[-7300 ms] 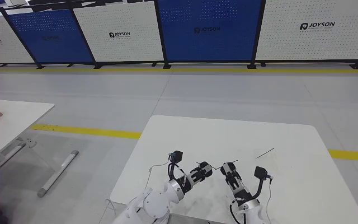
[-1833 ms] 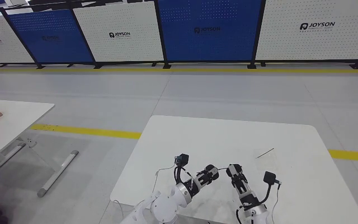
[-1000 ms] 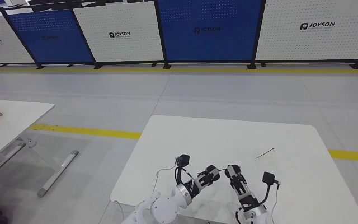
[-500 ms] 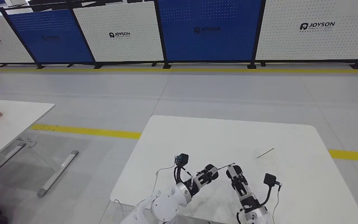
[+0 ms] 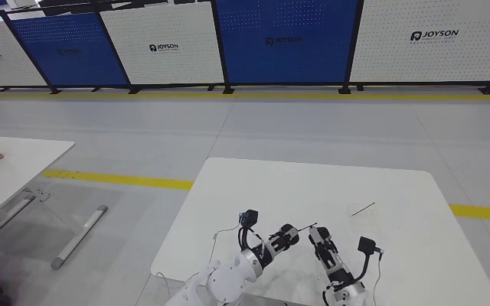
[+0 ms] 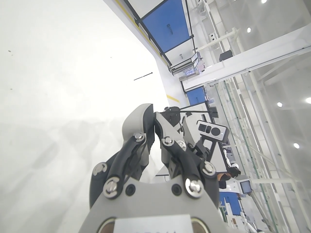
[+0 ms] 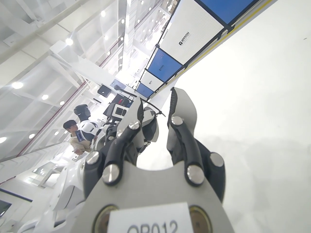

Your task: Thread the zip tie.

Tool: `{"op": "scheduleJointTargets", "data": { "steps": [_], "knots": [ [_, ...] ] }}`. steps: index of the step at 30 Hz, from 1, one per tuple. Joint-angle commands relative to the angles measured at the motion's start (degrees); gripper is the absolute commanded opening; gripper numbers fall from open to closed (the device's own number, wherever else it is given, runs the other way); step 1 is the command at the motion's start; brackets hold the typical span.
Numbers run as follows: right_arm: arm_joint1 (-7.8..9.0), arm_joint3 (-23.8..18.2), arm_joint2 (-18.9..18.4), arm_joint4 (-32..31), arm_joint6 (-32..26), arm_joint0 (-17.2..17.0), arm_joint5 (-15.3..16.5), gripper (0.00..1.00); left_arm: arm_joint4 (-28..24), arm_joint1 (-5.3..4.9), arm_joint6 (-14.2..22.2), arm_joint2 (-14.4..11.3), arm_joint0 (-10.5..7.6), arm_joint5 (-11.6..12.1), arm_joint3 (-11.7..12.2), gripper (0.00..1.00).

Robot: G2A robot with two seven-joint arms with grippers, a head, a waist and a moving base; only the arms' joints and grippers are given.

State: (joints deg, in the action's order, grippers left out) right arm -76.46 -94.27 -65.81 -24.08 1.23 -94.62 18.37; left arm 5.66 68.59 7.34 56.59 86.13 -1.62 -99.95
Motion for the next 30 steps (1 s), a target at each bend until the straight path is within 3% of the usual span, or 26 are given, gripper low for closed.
{"op": "scheduleJointTargets", "data": {
  "steps": [1,17,20,23,30],
  "knots": [
    [0.00,-0.03,0.23,-0.62,0.07,-0.02,0.05,0.25,0.00,0.00,-0.08,0.05,0.04,-0.08,0.00,0.00],
    [0.11,-2.34,0.73,-2.87,0.84,-0.50,-0.59,0.24,1.52,0.01,-0.37,-0.28,0.40,-0.06,-0.20,0.00],
    [0.11,-2.72,0.56,-2.83,1.32,-0.50,-0.95,0.19,1.94,0.01,-0.65,-0.28,0.54,-0.01,-0.34,0.00],
    [0.12,-2.94,0.44,-2.91,1.64,-0.58,-1.16,0.01,2.11,0.01,-0.79,-0.26,0.64,0.04,-0.42,0.00],
    [0.17,-2.90,0.08,-2.68,1.66,-0.53,-1.47,0.00,2.57,0.04,-0.66,-0.46,0.59,-0.01,-0.66,0.00]
  ]
}}
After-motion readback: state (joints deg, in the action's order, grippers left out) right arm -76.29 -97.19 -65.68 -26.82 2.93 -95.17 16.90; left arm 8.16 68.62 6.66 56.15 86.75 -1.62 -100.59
